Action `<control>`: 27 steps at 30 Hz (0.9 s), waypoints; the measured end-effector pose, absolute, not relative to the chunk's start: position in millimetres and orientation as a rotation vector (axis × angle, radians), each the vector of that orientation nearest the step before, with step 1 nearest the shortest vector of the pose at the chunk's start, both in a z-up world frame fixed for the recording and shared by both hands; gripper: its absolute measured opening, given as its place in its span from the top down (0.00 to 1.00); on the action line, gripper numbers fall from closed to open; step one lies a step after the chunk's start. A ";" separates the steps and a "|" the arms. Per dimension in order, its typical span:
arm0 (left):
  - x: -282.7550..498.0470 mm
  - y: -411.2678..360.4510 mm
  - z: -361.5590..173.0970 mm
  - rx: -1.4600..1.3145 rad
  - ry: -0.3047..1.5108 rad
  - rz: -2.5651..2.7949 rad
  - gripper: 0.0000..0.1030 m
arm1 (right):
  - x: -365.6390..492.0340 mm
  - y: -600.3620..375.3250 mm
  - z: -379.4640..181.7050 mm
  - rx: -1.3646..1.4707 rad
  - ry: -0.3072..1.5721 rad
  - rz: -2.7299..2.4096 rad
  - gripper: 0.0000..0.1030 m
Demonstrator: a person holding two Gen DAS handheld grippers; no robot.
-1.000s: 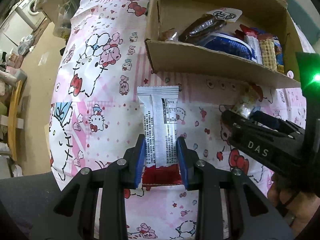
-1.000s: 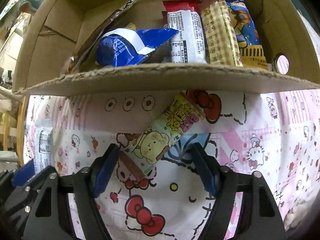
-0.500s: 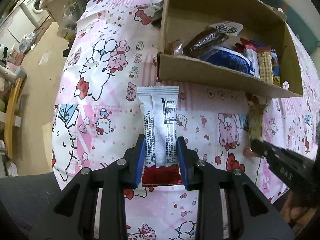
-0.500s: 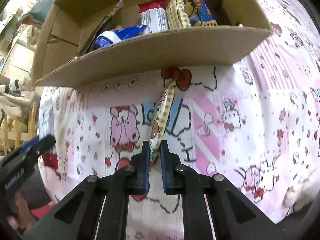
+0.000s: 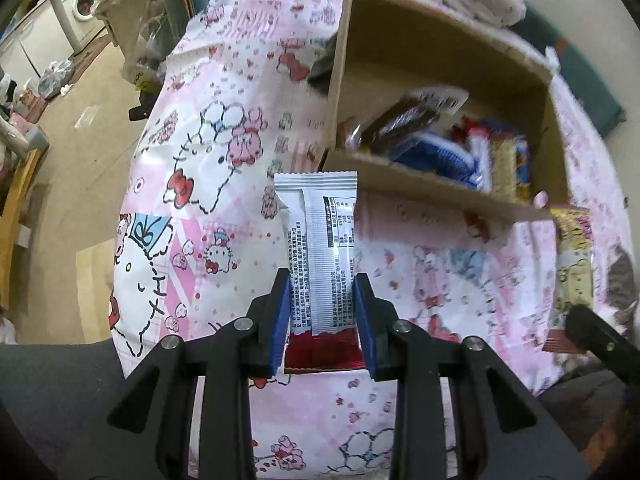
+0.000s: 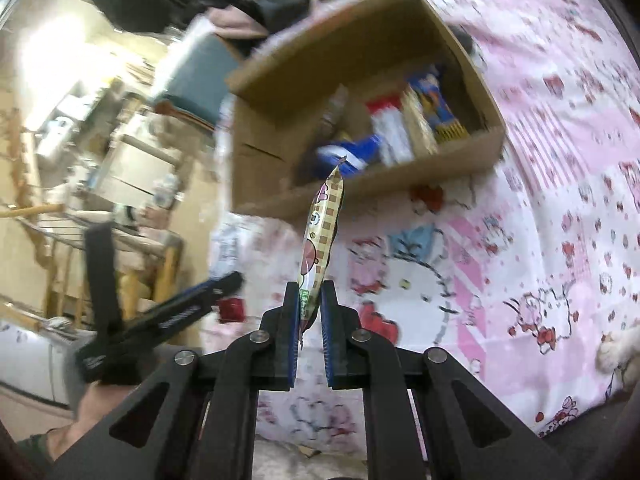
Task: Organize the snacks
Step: 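Carry both snacks into the box and open both tools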
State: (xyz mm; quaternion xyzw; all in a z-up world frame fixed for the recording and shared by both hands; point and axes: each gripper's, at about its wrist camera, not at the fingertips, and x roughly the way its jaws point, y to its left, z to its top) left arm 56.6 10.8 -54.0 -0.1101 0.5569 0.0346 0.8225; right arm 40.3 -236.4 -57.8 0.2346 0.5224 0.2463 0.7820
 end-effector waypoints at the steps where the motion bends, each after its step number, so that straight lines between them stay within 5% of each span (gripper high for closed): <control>1: 55.8 12.3 -47.9 -0.241 1.168 0.071 0.74 | 40.3 -238.7 -48.6 0.508 1.100 0.546 0.90; 15: 86.8 19.1 27.0 -0.211 1.015 0.018 0.74 | 90.7 -273.5 11.3 0.508 0.970 0.550 0.90; 27: 163.5 -10.2 21.5 -0.093 1.019 -0.006 0.74 | 152.8 -269.7 -13.4 0.453 0.976 0.482 0.90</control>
